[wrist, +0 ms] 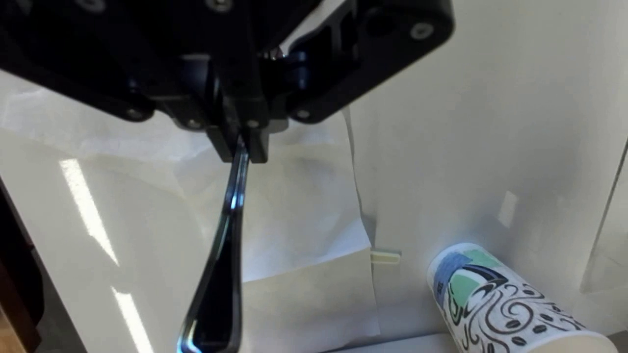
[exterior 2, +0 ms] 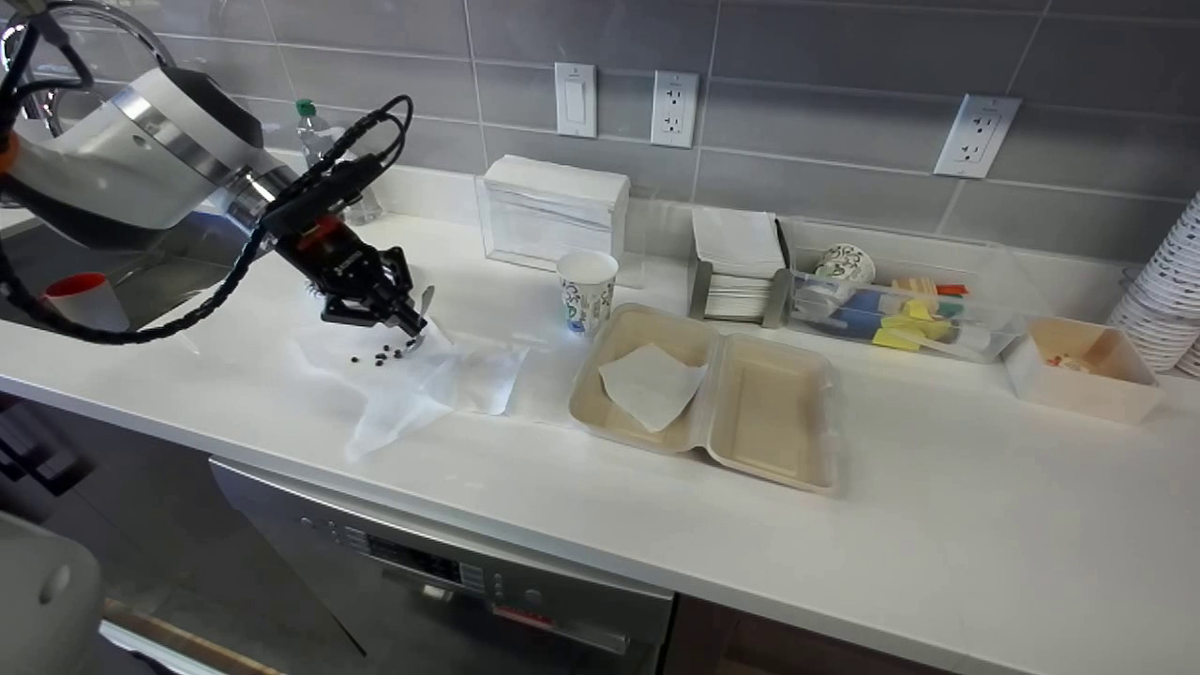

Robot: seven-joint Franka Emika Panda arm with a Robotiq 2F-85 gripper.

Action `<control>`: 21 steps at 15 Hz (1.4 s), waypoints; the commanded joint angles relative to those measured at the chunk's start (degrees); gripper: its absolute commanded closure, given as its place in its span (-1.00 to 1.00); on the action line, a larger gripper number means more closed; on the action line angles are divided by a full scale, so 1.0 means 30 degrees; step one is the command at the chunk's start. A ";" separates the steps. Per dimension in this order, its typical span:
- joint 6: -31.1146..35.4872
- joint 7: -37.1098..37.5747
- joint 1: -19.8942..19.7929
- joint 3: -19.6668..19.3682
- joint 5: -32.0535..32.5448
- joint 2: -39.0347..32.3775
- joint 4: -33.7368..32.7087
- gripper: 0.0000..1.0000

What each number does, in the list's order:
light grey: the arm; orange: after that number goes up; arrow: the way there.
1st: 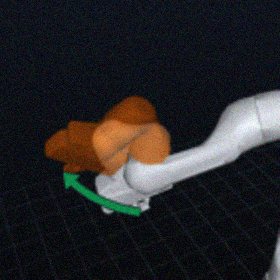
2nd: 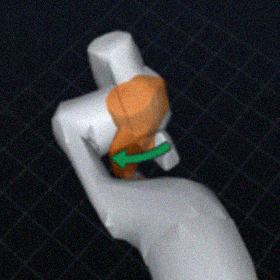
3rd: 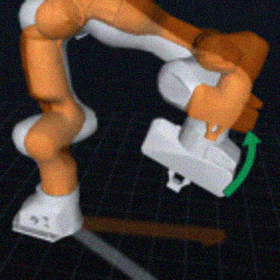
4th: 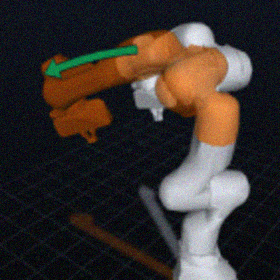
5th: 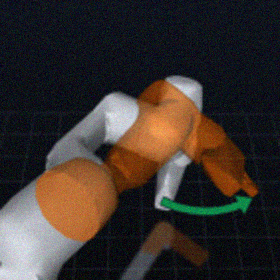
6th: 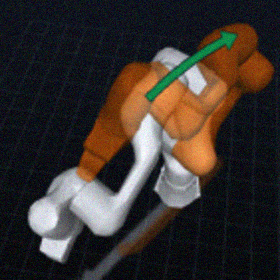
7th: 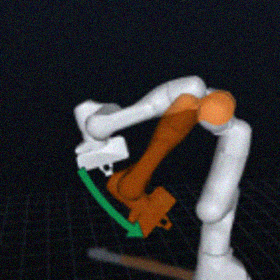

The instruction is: Move some of the contents in the bowl using a spoon and put them on the paper towel

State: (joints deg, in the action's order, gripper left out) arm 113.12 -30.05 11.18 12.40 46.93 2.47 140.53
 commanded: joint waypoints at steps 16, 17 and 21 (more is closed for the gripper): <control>0.8086 0.1027 -0.2153 -0.3361 -0.7393 0.0558 -0.0857 0.96; 0.9156 0.0952 -0.2263 -0.3523 -0.7990 0.0328 -0.0871 0.96; 1.3811 0.1038 -0.2647 -0.3841 -1.0450 -0.1134 -0.0932 0.96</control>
State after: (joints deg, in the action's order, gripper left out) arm 146.08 -27.63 3.84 1.19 20.92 2.59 137.74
